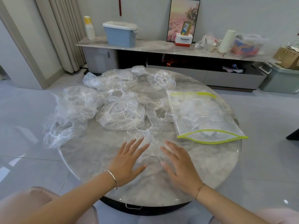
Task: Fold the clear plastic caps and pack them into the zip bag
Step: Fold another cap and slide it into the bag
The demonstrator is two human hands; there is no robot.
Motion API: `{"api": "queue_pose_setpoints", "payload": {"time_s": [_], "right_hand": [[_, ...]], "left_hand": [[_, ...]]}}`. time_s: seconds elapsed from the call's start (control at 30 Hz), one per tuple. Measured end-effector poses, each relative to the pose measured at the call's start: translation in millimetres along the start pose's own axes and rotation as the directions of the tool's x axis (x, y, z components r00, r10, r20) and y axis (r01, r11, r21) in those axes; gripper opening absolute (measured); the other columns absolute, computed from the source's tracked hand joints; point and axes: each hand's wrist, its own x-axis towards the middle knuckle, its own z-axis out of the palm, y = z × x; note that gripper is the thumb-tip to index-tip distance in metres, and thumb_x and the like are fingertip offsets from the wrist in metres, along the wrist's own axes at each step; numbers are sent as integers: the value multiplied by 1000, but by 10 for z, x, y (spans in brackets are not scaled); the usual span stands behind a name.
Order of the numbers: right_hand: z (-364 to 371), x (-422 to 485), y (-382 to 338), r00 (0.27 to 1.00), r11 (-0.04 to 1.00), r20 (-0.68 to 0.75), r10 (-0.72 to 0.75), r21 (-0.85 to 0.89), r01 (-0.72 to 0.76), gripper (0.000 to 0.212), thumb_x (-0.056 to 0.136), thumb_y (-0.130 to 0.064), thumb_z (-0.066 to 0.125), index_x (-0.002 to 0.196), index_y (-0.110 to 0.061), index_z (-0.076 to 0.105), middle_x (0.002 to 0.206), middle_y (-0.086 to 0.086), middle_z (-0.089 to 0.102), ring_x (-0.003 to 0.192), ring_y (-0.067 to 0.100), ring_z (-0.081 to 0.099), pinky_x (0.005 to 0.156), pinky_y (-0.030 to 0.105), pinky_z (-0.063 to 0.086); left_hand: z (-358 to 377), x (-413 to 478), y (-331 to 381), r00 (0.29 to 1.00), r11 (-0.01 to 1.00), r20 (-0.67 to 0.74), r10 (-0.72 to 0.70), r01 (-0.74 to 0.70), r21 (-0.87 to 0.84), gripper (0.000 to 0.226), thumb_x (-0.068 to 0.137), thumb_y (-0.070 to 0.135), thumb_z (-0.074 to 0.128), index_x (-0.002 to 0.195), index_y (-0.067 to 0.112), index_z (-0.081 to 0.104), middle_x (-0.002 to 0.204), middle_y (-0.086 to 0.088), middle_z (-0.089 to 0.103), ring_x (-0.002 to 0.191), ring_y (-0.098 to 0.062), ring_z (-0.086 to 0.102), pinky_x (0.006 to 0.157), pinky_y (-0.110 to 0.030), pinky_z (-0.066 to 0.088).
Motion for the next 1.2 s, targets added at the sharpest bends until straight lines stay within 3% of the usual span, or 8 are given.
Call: {"api": "queue_pose_setpoints", "payload": {"time_s": [0.17,0.27,0.5,0.63,0.73,0.9,1.07,1.2], "right_hand": [[242,-114,9,951,977,311,-8,-201,74,56,100,-53,14,146,-28,34,153,-6,30,142,11,24,113,36,10],[246,-119,83,923,966,380,63,-256,39,55,100,-53,12,145,-30,36,150,-8,36,138,15,35,112,35,9],[209,-35,95,970,984,236,-58,-150,95,58,93,-56,35,144,-28,34,149,-8,38,140,13,28,114,35,7],[249,-10,-3,974,964,111,-199,-159,215,51,80,-44,52,126,-23,55,124,-8,58,116,8,47,106,32,25],[268,-10,43,975,972,58,-215,-84,219,26,79,-27,52,100,-20,66,97,-9,64,93,7,53,102,27,31],[164,-88,53,971,916,187,149,345,-206,29,86,-34,51,108,-23,67,93,-9,64,85,3,58,82,18,46],[138,-76,67,876,615,199,440,644,-455,22,87,-33,61,78,-13,61,74,11,62,71,19,58,71,37,47],[105,9,51,804,482,170,570,723,-494,30,91,-12,61,65,-4,48,64,9,63,66,16,57,65,26,42]], "left_hand": [[192,-77,-85,989,963,144,-38,-2,271,64,93,61,18,149,29,16,152,1,29,138,-28,30,113,-42,2],[127,-25,-141,972,976,212,-103,58,210,76,75,57,3,147,33,-7,158,7,-2,145,-27,0,114,-37,-11],[-29,90,-73,984,979,149,-100,70,193,53,92,19,47,143,22,34,141,-1,44,126,-21,43,100,-30,35],[-54,114,146,986,958,15,168,-167,233,31,67,52,69,88,30,70,56,11,61,51,-6,57,44,-17,40],[-41,72,222,962,963,-58,266,-268,-30,48,75,72,48,98,32,62,73,17,58,65,0,53,56,-15,40],[58,156,104,935,947,178,307,-319,44,108,63,74,58,148,24,14,153,9,14,142,-12,0,117,-36,-4],[114,235,46,979,970,10,206,-202,-134,54,76,54,48,109,16,65,102,-1,67,109,-26,58,102,-41,41],[103,294,131,999,940,20,-31,36,-340,18,88,38,60,78,23,63,77,8,64,74,-4,52,77,-25,46]]}}
